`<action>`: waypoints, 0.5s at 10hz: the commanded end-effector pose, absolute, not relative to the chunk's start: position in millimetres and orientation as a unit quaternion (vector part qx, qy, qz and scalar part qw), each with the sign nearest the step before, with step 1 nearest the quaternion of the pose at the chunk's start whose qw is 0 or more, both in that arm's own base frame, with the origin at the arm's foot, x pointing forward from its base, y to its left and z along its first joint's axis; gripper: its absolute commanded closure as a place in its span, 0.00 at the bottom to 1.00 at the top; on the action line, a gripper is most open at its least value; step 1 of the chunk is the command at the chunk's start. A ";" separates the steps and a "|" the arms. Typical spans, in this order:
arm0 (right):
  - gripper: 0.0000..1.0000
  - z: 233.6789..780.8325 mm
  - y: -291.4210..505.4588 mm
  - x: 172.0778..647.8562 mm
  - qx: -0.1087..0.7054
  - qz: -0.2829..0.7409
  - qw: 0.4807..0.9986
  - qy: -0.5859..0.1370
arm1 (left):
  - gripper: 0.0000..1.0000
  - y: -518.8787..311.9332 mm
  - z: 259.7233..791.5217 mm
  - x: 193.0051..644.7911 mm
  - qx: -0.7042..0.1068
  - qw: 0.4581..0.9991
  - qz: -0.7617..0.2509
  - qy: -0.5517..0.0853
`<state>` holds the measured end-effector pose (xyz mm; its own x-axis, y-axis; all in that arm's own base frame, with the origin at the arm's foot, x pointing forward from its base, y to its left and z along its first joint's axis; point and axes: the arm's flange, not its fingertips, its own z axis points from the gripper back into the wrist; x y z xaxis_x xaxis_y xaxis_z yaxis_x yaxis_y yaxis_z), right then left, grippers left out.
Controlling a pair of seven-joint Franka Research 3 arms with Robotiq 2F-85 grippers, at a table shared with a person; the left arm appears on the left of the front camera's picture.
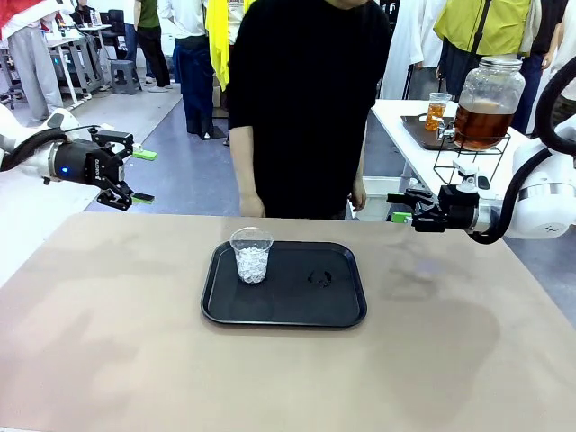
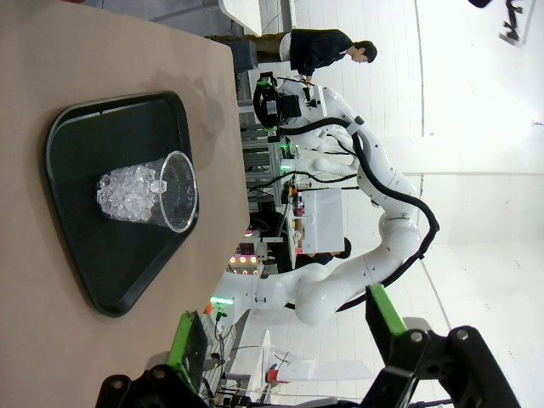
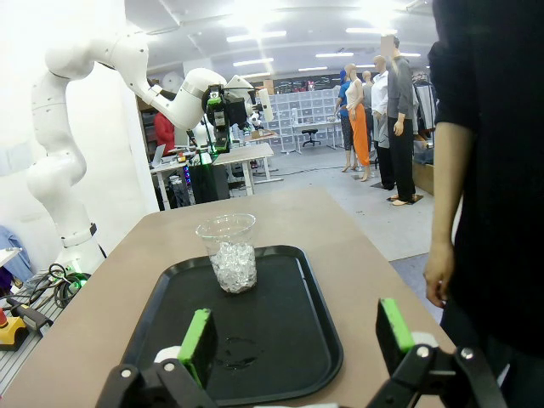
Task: Pour the drink into the iced cup.
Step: Pick up the iced cup indicated by the human and present it to them.
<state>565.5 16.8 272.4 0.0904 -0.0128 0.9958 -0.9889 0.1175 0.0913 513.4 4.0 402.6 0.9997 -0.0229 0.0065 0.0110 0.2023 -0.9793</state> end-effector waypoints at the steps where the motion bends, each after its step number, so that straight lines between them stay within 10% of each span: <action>1: 0.00 274.9 18.2 566.4 0.495 0.441 0.548 -0.510 | 0.00 4.0 403.8 513.6 -0.633 0.774 -0.012 0.003; 5: 0.00 274.9 18.2 566.4 0.495 0.441 0.548 -0.510 | 0.00 4.0 403.8 513.6 -0.633 0.774 -0.012 0.003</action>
